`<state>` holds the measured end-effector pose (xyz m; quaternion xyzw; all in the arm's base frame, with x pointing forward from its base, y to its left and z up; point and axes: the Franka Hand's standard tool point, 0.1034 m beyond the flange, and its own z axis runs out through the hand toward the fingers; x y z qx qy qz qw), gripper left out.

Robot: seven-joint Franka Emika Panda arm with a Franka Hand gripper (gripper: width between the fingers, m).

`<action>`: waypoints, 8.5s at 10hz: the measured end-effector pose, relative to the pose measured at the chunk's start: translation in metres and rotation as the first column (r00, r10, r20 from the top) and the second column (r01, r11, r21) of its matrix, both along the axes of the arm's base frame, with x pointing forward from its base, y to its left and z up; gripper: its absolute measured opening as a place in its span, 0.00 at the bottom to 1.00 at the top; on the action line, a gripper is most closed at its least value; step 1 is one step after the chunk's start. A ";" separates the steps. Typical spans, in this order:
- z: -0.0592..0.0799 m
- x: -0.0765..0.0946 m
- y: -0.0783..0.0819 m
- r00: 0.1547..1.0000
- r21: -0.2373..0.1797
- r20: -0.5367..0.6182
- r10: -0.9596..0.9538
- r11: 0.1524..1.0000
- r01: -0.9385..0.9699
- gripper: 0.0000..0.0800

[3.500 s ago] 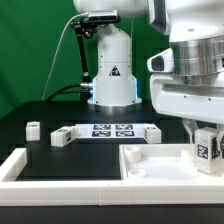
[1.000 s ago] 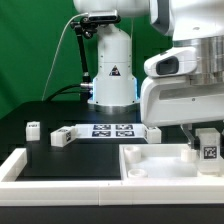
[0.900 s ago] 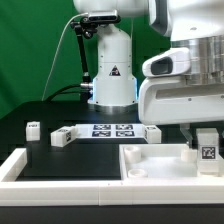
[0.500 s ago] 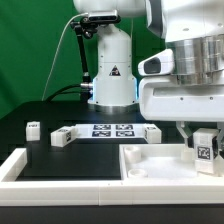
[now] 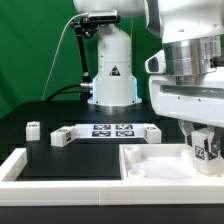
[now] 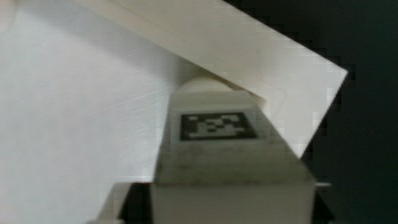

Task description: Assemble one leg

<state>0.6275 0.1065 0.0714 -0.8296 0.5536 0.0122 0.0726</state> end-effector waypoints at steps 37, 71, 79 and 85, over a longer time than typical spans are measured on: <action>-0.003 -0.004 0.010 0.919 0.034 -0.043 -0.393 0.918 0.394 0.36; -0.005 -0.005 0.014 0.988 0.031 -0.017 0.152 0.988 -0.151 0.37; -0.004 -0.002 0.018 0.859 0.039 -0.115 -0.499 0.862 0.506 0.37; -0.003 -0.005 0.021 0.914 0.041 -0.130 -0.384 0.919 0.392 0.79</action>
Offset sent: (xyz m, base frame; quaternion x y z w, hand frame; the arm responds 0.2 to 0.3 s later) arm 0.0000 0.0000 0.0000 0.0000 0.0000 0.0000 1.0000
